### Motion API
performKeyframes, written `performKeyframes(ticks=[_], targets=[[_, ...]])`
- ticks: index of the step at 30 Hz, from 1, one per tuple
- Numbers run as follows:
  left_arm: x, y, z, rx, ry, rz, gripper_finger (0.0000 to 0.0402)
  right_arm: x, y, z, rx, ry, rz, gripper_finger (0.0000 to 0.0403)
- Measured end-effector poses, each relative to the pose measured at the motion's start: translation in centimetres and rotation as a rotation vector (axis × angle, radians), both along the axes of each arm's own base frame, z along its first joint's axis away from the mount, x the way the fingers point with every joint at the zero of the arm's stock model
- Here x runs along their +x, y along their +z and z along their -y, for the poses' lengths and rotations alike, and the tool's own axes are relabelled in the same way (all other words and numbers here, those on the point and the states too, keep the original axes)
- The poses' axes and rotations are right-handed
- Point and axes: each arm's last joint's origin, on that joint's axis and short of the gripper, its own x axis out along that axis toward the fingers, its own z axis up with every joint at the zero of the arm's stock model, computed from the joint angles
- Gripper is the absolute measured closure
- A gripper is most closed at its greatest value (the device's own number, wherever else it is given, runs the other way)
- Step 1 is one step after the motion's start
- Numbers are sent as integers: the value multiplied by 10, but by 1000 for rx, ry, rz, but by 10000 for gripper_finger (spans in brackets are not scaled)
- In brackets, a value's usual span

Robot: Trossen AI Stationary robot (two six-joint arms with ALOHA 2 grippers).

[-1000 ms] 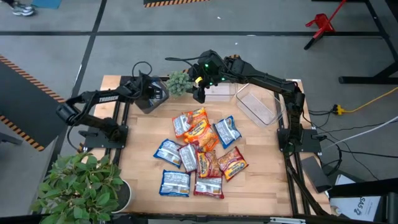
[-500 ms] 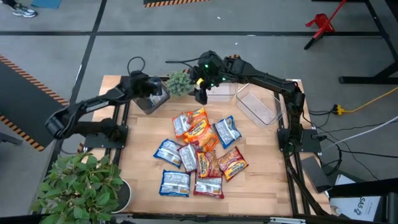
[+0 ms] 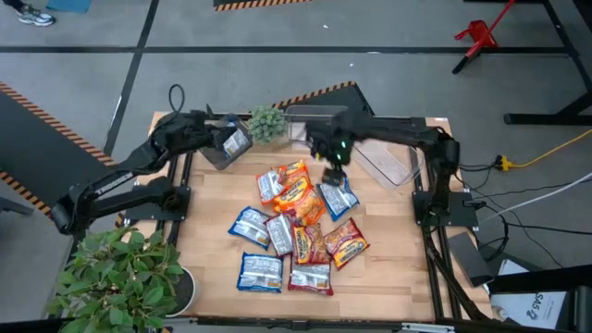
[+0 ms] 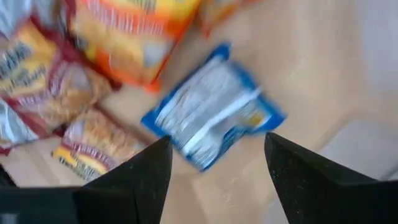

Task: Sort Maruchan noodles
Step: Put the blue noodle pack into the black bin

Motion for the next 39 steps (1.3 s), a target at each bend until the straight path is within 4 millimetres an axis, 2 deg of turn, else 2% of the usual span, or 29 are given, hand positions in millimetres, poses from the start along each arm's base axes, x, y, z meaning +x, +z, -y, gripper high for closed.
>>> performKeyframes(ticks=[4,8,11,15,19,24,28,31,35,39], targets=[[-4,6,8,36,12,30,350,-16,-35,-30,16,-59,-38,162],[-5,8,12,53,23,36,348,-28,-72,-51,20,-145,10,162],[-5,8,12,55,23,33,344,-30,-99,-55,32,-227,50,162],[-4,8,12,54,20,32,339,-31,-116,-52,41,-309,102,162],[-4,8,12,55,21,31,335,-31,-116,-53,108,-308,100,162],[-5,7,12,51,22,26,336,-34,-95,-53,146,-248,-1,162],[-5,5,13,37,21,7,337,-34,-69,-47,18,-224,-56,162],[-5,4,13,31,21,0,337,-30,-61,-46,-85,-230,-24,162],[-5,3,13,29,21,-4,337,-26,-78,-52,-58,-220,48,159],[-5,4,13,31,24,-5,337,-35,-104,-53,-75,-304,10,132]])
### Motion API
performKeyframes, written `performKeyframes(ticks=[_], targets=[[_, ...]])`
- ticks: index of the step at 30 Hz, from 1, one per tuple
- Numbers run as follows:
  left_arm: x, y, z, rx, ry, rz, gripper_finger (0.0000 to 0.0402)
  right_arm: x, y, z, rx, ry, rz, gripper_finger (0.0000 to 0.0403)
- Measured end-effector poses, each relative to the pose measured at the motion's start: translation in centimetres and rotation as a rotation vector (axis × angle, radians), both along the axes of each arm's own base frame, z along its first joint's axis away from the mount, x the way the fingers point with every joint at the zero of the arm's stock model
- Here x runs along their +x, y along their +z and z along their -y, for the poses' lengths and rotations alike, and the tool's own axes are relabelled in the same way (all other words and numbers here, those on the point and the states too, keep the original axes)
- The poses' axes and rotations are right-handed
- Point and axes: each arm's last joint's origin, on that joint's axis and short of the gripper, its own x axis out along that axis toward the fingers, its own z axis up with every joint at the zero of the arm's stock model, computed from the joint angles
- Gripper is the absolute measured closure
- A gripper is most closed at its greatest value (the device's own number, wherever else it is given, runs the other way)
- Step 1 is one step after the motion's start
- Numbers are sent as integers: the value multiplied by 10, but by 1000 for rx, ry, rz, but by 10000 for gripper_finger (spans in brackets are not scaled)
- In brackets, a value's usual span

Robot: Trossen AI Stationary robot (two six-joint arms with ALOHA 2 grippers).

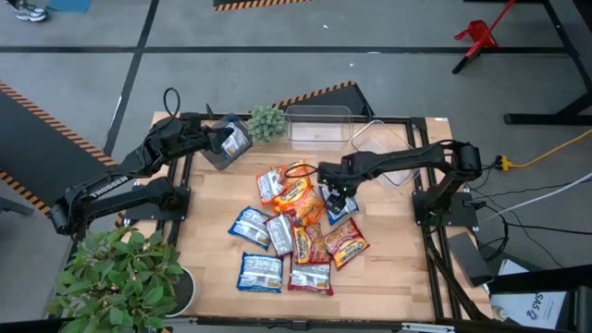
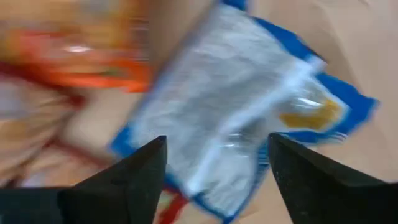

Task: Sort Maruchan noodles
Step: Put the blue noodle pack into the black bin

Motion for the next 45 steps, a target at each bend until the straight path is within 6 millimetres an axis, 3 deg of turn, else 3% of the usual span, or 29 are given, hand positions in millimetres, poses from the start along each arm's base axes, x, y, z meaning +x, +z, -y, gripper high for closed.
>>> performKeyframes(ticks=[3,9,14,26,30,41,45], targets=[[0,0,0,1,6,-1,337,-5,-13,3,-61,-74,-12,103],[0,0,-1,4,29,-3,337,-6,-20,2,-100,-157,6,68],[0,0,-1,4,29,-3,337,-15,-29,3,-117,-249,-44,66],[0,0,-1,-3,31,2,337,-21,-55,0,-17,-335,61,74],[0,0,-1,-3,30,2,337,-17,-55,0,15,-331,109,123],[0,0,-1,-3,30,3,337,-3,-41,0,18,-265,163,350],[0,0,-1,-4,29,3,337,3,-29,1,9,-218,152,395]])
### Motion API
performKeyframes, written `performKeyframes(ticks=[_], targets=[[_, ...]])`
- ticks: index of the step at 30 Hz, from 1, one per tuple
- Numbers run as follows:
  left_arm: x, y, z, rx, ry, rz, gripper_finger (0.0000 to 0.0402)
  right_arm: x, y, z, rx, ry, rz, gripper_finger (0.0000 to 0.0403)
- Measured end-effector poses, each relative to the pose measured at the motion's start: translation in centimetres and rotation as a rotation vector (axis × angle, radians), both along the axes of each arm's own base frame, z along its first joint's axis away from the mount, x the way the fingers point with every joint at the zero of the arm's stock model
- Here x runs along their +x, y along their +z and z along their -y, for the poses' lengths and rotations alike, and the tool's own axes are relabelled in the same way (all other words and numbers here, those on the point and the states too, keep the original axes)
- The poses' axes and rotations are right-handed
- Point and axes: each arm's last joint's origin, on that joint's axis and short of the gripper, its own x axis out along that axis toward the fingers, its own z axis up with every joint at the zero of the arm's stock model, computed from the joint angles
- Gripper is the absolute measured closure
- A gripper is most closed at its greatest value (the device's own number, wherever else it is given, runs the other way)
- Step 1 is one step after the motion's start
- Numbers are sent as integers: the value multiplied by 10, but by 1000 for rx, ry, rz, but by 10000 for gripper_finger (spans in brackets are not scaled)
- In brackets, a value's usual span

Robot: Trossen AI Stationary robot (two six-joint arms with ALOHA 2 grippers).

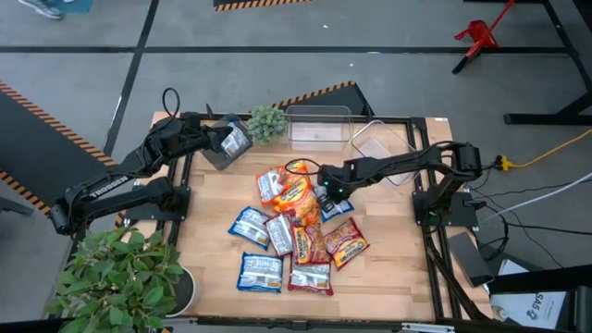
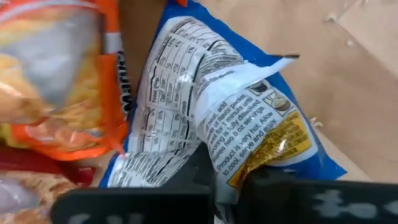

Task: Sort Maruchan noodles
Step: Put the blue noodle pack into the black bin

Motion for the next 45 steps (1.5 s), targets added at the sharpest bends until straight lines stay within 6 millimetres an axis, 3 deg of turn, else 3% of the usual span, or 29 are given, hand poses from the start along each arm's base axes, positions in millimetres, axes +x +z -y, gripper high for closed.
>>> performKeyframes(ticks=[6,13,21,25,30,41,45], targets=[[0,0,0,0,-1,0,337,8,26,5,-63,36,-46,396],[0,0,0,-1,-7,1,337,23,72,23,-112,74,10,399],[0,0,0,-1,-10,1,337,46,137,55,-200,53,294,400],[0,0,0,-1,-10,1,337,61,157,71,-234,31,485,401],[0,0,1,1,-10,4,337,95,151,91,-220,40,590,402],[-10,9,9,50,-34,63,337,189,135,128,-298,122,735,403],[-17,14,15,82,-33,98,337,214,116,136,-314,127,801,403]])
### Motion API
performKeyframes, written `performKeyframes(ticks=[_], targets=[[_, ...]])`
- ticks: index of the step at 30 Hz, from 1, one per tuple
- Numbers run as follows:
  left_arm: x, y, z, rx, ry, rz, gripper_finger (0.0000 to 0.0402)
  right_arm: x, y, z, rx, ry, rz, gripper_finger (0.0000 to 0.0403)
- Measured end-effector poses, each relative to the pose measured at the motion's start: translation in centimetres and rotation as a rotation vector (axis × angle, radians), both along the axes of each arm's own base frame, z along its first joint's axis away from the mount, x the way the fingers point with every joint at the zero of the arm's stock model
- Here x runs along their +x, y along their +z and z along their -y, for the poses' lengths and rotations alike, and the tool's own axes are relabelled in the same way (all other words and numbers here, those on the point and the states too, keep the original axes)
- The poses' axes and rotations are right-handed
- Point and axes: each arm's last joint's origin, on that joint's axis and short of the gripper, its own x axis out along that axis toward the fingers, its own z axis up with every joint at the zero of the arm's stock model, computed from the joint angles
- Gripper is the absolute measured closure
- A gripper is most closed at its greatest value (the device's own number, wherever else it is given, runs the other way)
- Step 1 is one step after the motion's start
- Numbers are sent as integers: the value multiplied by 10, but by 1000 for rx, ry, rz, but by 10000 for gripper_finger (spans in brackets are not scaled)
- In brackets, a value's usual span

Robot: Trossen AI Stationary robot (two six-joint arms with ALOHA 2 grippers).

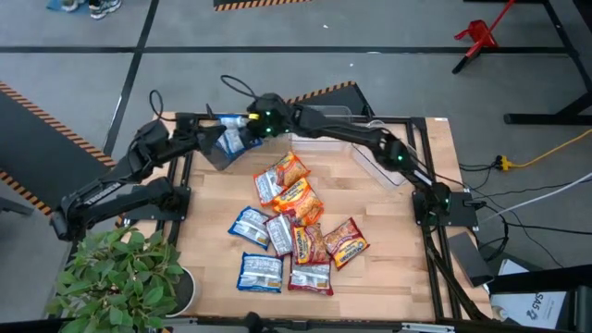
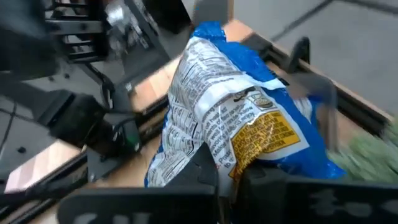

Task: Sort Maruchan noodles
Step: Put the blue noodle pack into the black bin

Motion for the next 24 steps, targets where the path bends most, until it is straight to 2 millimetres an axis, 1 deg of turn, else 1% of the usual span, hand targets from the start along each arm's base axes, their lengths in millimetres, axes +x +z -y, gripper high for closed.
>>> performKeyframes(ticks=[3,8,10,14,19,21,24], targets=[[-5,3,4,23,0,28,337,9,-20,3,32,-25,53,403],[-13,8,11,66,0,66,337,28,-42,8,-52,7,238,402],[-16,9,12,74,0,76,337,34,-49,10,-54,-5,278,401],[-20,11,16,84,0,100,337,41,-67,12,-55,-15,316,400],[-22,12,17,92,0,111,337,46,-93,14,-73,-7,282,401],[-22,12,17,91,0,111,337,47,-97,13,-101,13,283,401],[-22,12,17,90,0,111,337,49,-99,10,-165,37,293,400]])
